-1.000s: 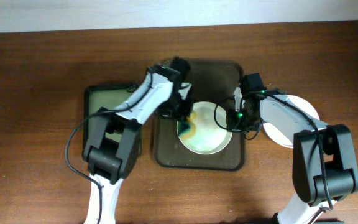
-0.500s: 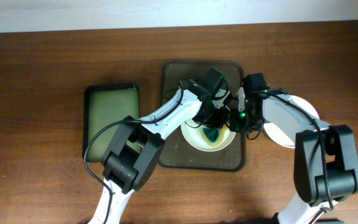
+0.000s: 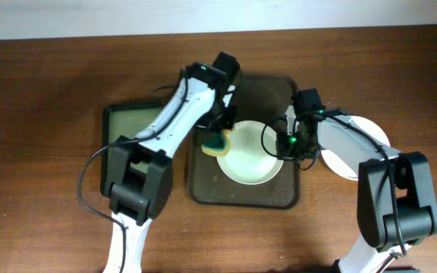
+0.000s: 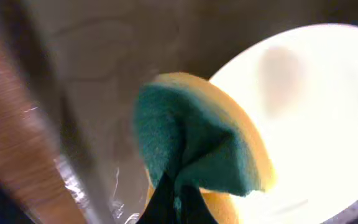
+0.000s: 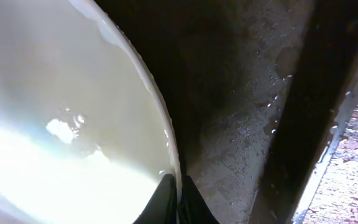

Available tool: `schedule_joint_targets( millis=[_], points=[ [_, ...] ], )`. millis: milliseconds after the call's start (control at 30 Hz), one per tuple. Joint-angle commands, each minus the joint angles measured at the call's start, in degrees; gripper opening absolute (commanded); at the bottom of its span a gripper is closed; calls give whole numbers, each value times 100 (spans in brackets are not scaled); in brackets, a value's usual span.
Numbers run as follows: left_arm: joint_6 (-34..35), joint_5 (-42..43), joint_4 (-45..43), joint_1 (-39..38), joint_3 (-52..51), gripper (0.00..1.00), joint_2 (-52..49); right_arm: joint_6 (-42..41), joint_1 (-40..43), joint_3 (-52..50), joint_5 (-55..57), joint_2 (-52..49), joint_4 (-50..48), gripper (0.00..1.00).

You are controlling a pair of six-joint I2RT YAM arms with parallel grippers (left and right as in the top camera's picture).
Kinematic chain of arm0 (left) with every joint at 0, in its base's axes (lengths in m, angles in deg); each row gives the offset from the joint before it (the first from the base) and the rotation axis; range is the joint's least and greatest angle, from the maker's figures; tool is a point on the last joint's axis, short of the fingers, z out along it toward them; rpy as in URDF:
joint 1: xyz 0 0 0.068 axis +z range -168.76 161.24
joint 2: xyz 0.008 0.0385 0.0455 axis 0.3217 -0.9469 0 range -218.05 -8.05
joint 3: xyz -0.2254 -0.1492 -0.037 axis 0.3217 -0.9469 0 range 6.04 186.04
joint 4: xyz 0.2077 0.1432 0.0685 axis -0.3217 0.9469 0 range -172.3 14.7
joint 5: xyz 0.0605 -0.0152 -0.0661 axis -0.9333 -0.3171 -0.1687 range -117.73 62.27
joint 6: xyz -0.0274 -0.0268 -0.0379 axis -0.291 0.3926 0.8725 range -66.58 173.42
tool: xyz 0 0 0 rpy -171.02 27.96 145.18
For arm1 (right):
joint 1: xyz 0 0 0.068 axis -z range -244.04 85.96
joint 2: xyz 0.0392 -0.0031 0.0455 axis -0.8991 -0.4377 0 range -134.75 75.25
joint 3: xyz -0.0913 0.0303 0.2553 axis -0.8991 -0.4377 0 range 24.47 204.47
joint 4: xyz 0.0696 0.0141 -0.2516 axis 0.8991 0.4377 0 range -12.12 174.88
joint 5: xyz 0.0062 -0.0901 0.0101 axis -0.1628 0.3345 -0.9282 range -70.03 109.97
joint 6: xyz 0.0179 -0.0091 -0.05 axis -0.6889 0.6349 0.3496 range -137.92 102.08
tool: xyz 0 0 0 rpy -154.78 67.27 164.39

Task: Clean dirty plates on tray and stack at the side
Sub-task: 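Drop the sponge back into the soapy tray with the left gripper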

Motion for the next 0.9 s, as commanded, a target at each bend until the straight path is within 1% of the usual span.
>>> schedule_joint_targets(
  millis=[0,67,100,167,233,267,300,367,400,433,500,533,567,600,633,667,733,800,867],
  points=[
    [-114,-540,514,382,256,0,1005,87,7,-61,219,-48,61,4],
    [-109,-1478,1237,852,256,0,1375,92,7,-61,219,-48,61,4],
    [-107,-1716,1462,1049,254,0,1381,90,7,-61,221,-48,63,4],
    [199,-1703,1593,1580,-46,0,1381,90,7,-61,219,-48,63,4],
    [192,-1270,616,2164,-1443,0,1381,90,7,-61,219,-48,61,4],
    [192,-1029,-146,2361,-2199,0,1381,90,7,-61,219,-48,61,4],
    [192,-988,-796,2516,-2739,6,1381,90,4,-61,219,-48,63,4],
    [164,-942,-953,2660,-2787,6,1416,90,7,-61,219,-48,61,4],
    [59,-835,-953,2660,-2730,11,1486,90,7,-61,219,-48,52,4],
    [37,-691,-931,2660,-2649,18,1624,90,7,-61,221,-48,11,5],
    [-83,-247,-894,2660,-2562,43,2153,90,7,-61,221,-48,-129,10],
    [-90,-208,-852,2660,-2562,65,2680,87,7,-61,219,-48,-227,6],
    [-90,-205,-802,2660,-2562,92,3001,87,7,-57,190,-42,-234,4],
    [-87,-186,-719,2660,-2562,100,3322,85,4,-50,173,37,-168,4],
    [-90,-197,-577,2660,-2562,100,3644,85,4,-48,262,354,-50,4],
    [-87,-197,-522,2660,-2562,100,3731,83,0,-48,400,601,7,4],
    [-83,-85,-507,2660,-2562,100,3775,85,-216,-48,1110,1578,153,4],
    [-55,-90,-535,2660,-2562,100,3775,85,-616,-48,1952,2234,219,4],
    [-55,-90,-520,2660,-2562,100,3775,85,-1123,-48,3425,2426,319,4]
  ],
)
